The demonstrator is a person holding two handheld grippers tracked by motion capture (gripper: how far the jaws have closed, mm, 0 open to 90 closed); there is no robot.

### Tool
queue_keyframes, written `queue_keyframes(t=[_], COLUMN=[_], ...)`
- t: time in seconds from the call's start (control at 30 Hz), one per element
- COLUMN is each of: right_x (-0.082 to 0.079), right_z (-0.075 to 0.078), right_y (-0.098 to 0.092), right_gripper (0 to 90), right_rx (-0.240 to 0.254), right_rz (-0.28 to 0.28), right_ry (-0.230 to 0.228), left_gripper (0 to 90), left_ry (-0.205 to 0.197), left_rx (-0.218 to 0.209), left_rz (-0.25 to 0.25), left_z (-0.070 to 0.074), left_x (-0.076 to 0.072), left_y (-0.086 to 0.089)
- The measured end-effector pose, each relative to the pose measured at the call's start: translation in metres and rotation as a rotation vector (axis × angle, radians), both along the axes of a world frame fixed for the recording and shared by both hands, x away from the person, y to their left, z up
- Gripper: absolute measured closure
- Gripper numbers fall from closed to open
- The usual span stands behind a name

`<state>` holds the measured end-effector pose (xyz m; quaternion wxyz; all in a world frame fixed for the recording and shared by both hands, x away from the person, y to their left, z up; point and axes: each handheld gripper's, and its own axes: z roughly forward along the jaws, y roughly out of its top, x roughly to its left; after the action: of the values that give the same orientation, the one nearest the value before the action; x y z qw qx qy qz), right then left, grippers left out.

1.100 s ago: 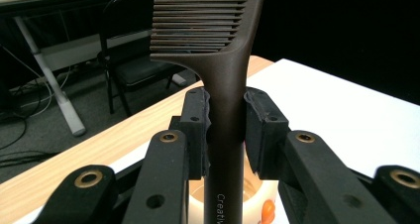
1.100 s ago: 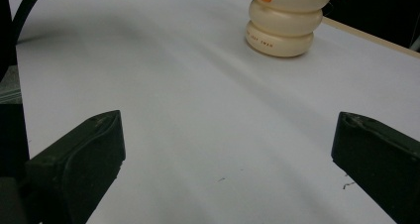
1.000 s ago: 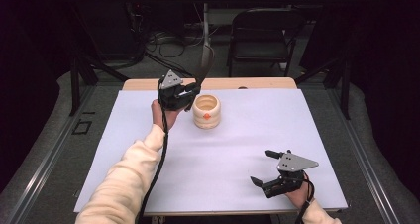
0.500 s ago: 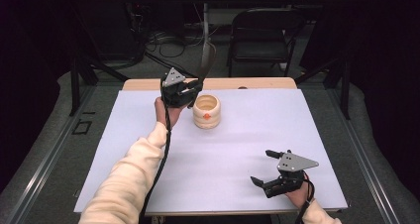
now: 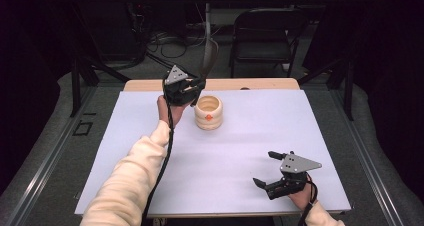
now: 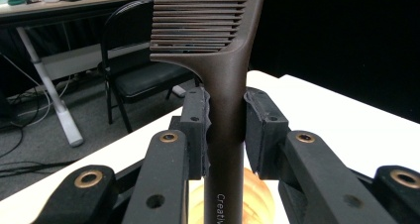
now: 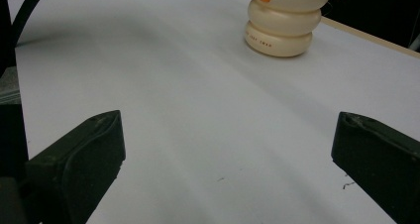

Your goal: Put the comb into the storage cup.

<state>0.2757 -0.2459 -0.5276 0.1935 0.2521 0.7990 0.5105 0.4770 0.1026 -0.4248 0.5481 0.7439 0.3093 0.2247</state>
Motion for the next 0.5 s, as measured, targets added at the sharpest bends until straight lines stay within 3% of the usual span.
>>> queue_keyframes(t=[0.5], right_x=[0.0], right_z=[0.0001], right_y=[-0.0001], right_gripper=[0.0], right_rx=[-0.001], right_rz=[0.002], right_ry=[-0.003], left_gripper=[72.7], left_ry=[-0.009], left_rx=[-0.03], left_rz=[-0.006], left_z=[-0.0016], left_x=[0.0071], left_y=[-0.0069])
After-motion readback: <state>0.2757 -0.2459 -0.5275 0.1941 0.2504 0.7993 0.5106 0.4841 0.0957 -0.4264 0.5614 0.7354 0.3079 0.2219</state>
